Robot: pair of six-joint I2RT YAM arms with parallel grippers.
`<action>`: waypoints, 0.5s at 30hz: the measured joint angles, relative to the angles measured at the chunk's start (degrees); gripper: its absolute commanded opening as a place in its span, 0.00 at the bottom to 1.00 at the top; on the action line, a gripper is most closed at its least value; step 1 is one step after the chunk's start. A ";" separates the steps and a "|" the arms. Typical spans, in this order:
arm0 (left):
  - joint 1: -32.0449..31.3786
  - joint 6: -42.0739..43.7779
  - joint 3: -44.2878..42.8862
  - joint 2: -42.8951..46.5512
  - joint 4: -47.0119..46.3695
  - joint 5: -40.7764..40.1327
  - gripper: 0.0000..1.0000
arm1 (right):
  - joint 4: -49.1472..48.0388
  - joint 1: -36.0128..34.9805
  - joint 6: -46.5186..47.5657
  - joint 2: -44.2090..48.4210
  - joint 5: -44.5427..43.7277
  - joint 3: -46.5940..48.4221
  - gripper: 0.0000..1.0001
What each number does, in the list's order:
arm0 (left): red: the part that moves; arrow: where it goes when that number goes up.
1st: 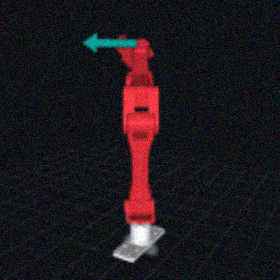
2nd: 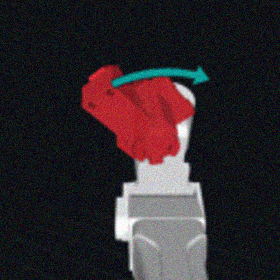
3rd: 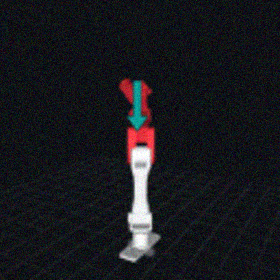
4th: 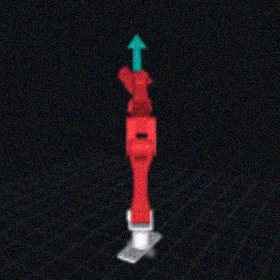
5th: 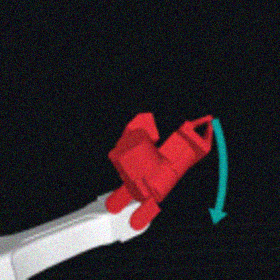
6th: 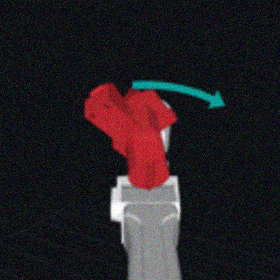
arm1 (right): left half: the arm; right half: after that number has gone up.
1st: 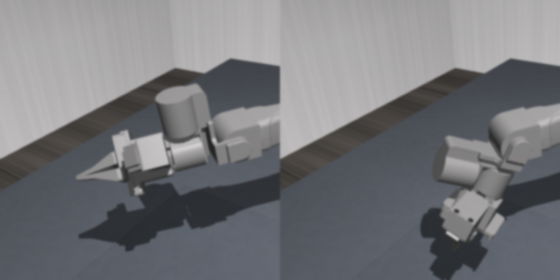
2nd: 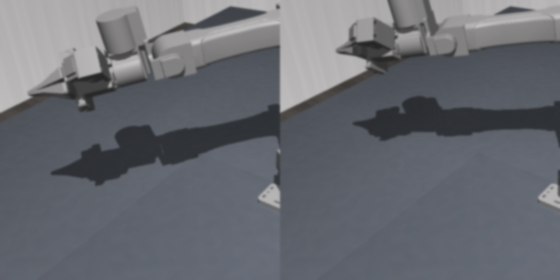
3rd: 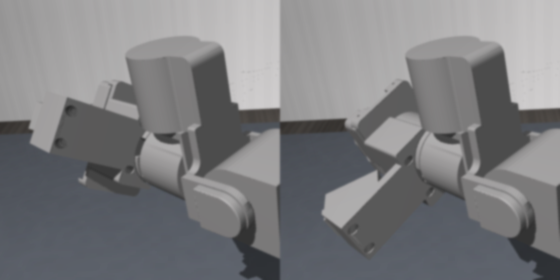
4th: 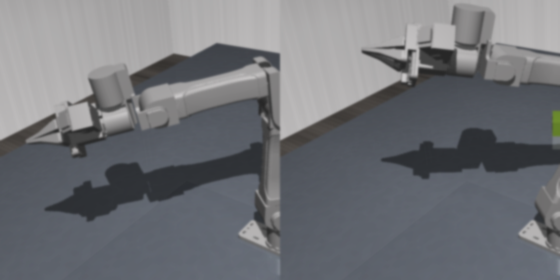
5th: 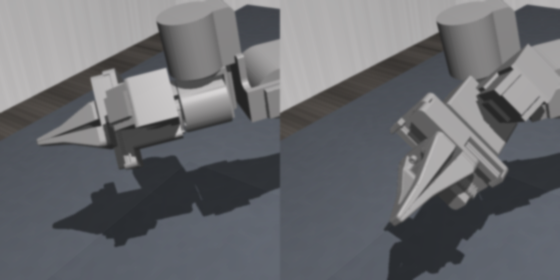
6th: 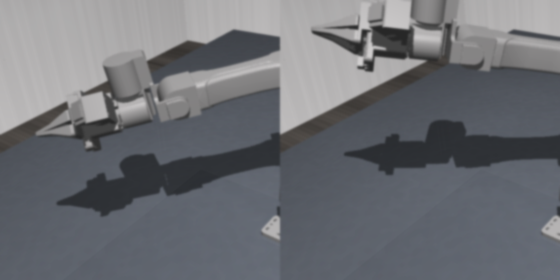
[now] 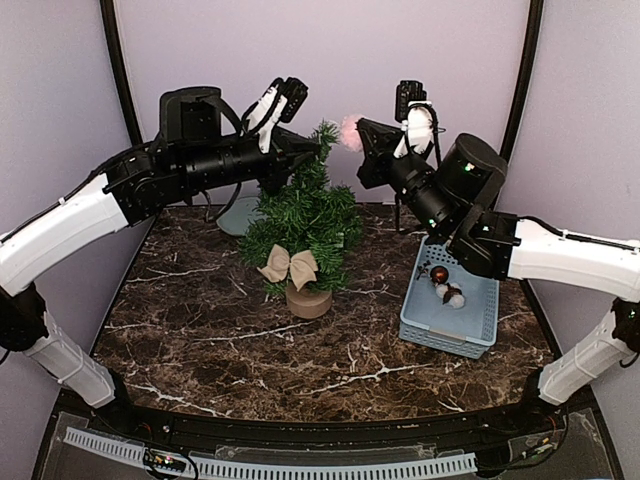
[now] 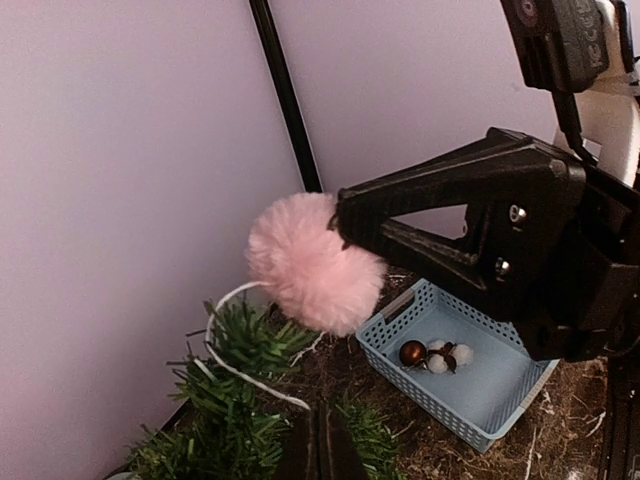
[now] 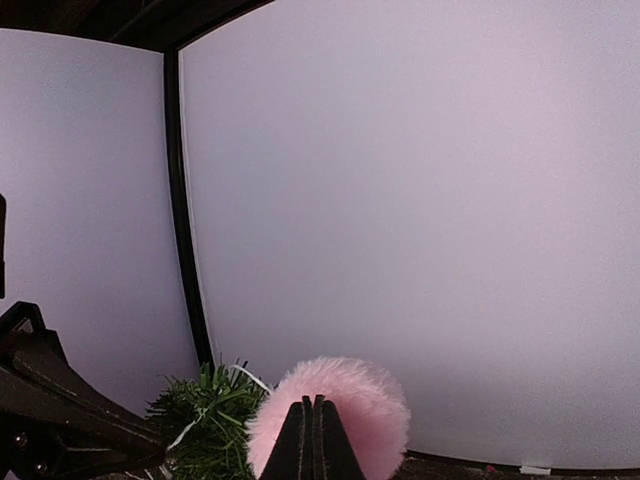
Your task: Decorate the small christmas tree
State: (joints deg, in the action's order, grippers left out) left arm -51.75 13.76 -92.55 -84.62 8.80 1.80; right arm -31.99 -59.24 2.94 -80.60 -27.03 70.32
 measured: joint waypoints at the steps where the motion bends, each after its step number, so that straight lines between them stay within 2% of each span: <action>1: -0.37 0.20 -0.22 0.02 0.92 0.68 0.00 | 0.02 0.00 -0.02 -0.07 0.00 0.00 0.00; 7: -1.53 0.83 -2.01 -0.61 5.05 3.34 0.00 | 0.33 0.04 -0.11 -0.22 0.22 0.00 0.00; 15: -1.68 0.87 -8.41 -4.70 5.75 4.79 0.00 | 0.33 0.04 -0.35 -0.22 0.46 0.00 0.00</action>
State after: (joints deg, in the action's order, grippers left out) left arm -53.43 14.63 -100.97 -89.32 14.55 6.59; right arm -31.66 -59.20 2.59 -80.82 -26.57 70.32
